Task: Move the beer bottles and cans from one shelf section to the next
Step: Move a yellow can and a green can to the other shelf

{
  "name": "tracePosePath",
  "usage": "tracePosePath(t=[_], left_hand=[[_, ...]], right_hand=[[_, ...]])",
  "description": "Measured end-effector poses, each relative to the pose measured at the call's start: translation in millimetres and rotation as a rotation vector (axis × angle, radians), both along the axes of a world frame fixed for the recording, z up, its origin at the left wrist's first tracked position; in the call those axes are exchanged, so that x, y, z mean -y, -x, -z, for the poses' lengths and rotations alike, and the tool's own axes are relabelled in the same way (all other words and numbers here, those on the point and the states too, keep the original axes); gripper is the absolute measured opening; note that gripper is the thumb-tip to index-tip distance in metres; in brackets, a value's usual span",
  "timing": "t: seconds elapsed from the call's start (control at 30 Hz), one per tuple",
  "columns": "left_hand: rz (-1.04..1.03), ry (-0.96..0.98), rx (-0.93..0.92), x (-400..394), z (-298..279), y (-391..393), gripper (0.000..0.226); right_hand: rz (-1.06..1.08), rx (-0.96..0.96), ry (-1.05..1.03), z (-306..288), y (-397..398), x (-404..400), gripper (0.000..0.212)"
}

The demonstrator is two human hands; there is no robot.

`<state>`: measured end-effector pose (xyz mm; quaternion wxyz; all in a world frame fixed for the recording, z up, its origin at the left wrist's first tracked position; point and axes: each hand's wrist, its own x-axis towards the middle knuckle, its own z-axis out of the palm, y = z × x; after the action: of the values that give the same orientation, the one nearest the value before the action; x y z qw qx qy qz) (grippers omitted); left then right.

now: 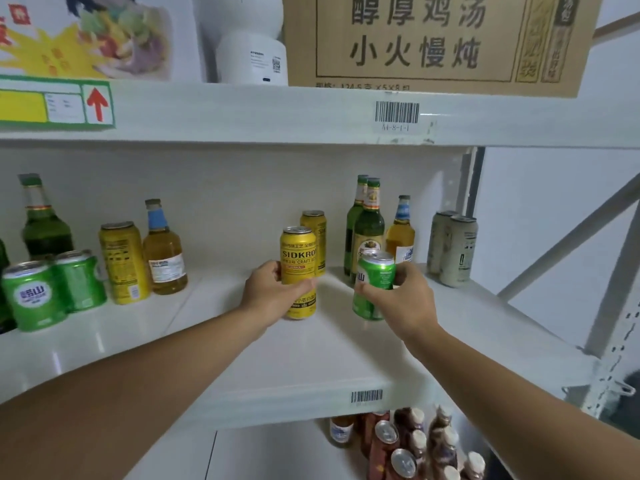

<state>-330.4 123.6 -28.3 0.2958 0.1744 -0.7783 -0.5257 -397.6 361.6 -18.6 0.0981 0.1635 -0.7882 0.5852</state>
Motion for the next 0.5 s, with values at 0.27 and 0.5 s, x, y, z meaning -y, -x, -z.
tracePosePath(t=[0.27,0.5], left_hand=[[0.042,0.001,0.009,3,9,65,0.052],[-0.084,0.148,0.093,-3,3,92,0.041]], right_hand=[[-0.026,-0.019,0.002,-5,26,7,0.059],[-0.116,-0.019,0.013,-7,43,9,0.063]])
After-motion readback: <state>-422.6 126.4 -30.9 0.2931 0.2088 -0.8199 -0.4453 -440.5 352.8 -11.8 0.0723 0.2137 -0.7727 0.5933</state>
